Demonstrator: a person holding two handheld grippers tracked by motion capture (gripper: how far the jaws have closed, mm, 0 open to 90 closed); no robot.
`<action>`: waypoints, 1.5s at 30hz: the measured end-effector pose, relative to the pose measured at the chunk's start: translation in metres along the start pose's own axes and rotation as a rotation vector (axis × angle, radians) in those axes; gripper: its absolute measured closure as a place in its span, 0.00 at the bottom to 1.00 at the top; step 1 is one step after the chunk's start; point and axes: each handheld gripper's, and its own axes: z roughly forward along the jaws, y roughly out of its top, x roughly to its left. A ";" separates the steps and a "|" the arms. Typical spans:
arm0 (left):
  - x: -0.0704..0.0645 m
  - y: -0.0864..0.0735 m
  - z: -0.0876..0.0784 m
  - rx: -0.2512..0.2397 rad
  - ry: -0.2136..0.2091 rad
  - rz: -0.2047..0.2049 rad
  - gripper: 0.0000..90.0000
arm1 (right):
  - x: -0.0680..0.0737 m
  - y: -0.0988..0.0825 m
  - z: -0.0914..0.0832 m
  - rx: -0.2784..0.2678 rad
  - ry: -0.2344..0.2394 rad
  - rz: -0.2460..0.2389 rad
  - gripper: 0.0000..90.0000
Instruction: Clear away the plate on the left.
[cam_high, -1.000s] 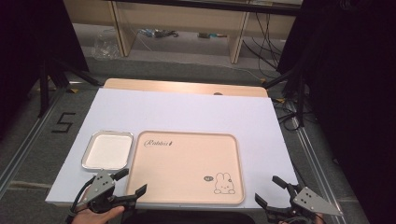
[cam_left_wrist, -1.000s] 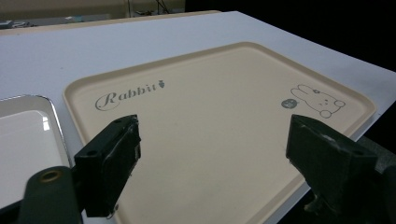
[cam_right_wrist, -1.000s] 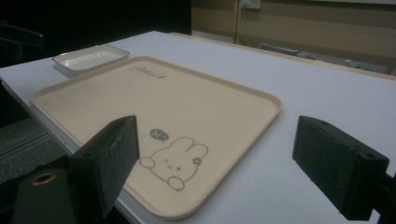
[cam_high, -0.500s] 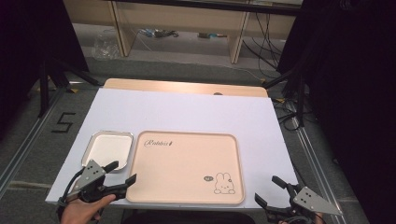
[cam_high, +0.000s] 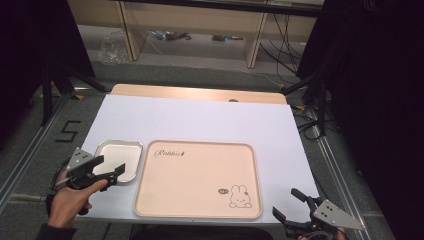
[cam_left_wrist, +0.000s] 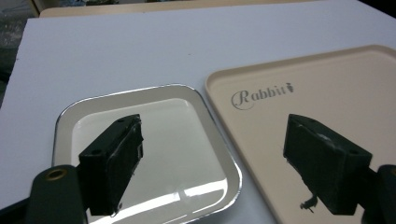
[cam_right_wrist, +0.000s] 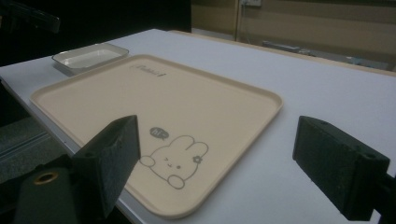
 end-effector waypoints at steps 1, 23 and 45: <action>0.003 0.001 0.002 0.008 0.015 -0.012 0.22 | 0.003 -0.001 0.002 -0.014 0.018 0.038 0.17; 0.085 0.005 0.040 0.222 0.070 -0.088 0.34 | 0.000 -0.001 0.002 -0.015 0.010 0.010 0.19; 0.114 -0.006 0.059 0.351 0.070 -0.257 0.82 | -0.001 -0.001 0.003 -0.035 0.008 0.009 0.21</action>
